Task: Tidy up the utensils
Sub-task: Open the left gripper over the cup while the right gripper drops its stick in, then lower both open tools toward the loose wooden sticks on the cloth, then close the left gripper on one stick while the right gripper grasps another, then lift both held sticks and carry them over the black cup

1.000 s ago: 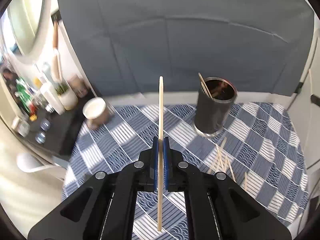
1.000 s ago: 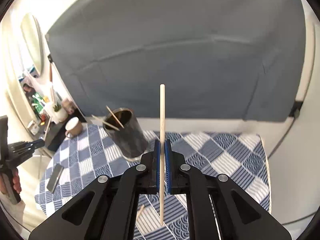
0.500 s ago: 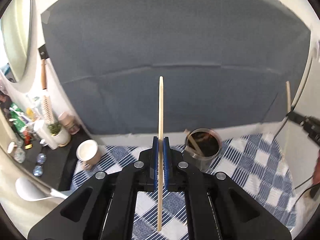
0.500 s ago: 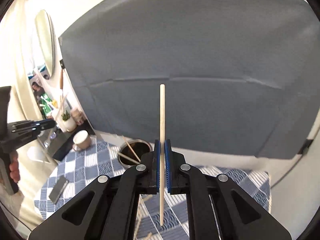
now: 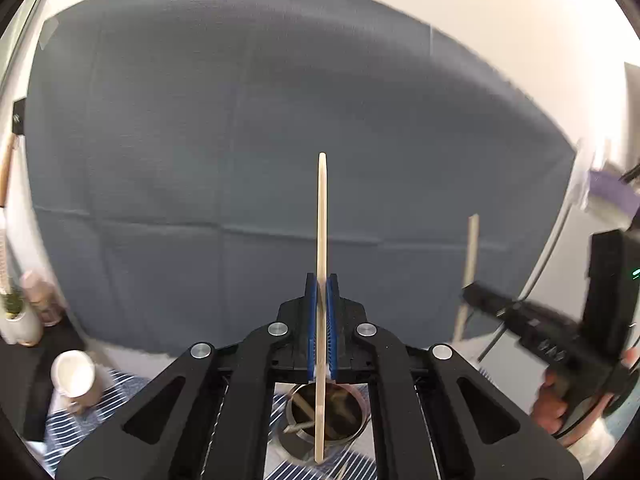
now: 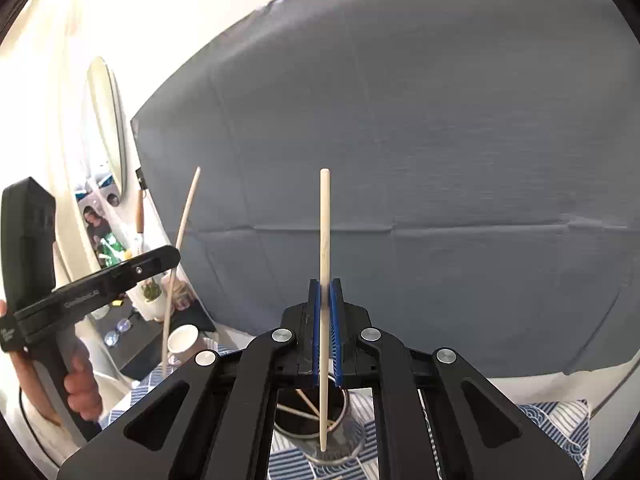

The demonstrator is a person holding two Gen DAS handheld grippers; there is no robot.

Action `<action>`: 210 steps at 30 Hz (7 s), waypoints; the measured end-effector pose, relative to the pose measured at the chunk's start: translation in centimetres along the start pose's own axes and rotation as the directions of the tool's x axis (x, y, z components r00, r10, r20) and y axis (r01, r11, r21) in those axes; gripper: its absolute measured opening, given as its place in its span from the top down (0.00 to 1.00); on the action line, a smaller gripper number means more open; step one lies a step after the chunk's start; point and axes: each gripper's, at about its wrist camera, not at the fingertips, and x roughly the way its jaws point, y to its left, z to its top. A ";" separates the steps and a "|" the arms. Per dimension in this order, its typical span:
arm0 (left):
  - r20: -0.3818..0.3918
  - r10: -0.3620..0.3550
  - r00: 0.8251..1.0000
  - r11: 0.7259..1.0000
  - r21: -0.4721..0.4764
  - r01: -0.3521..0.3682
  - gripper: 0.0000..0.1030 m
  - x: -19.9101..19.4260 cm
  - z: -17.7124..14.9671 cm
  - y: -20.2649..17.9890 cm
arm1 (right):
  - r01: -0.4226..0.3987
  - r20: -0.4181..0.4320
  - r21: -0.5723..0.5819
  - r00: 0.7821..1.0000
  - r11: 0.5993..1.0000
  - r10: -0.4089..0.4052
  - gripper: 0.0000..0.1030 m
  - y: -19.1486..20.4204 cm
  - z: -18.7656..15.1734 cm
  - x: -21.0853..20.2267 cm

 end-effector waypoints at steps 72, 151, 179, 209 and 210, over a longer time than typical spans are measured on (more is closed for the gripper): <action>-0.103 0.040 0.994 0.999 0.016 -0.039 0.06 1.2 -14.3 1.7 | 0.253 -0.178 0.013 0.953 0.967 -0.246 0.12 -1.6 -11.1 -1.6; -0.682 0.068 0.728 0.954 0.258 0.152 0.06 9.5 -31.3 3.0 | 0.473 -0.704 -0.031 0.615 0.881 -0.355 0.07 -0.9 -35.7 -0.6; -0.667 0.103 0.738 0.962 0.256 0.098 0.82 8.5 -30.1 5.2 | 0.548 -0.751 -0.007 0.549 0.836 -0.366 0.95 -4.3 -33.8 -1.7; -0.648 0.171 0.742 0.978 0.022 -0.207 0.95 -3.3 -26.5 10.9 | 0.446 -0.602 0.082 0.735 0.891 -0.313 0.96 -8.3 -25.7 -5.3; -0.639 0.175 0.749 0.976 0.015 -0.215 0.95 -3.8 -26.1 10.7 | 0.428 -0.592 0.080 0.747 0.900 -0.302 0.96 -8.2 -25.1 -5.2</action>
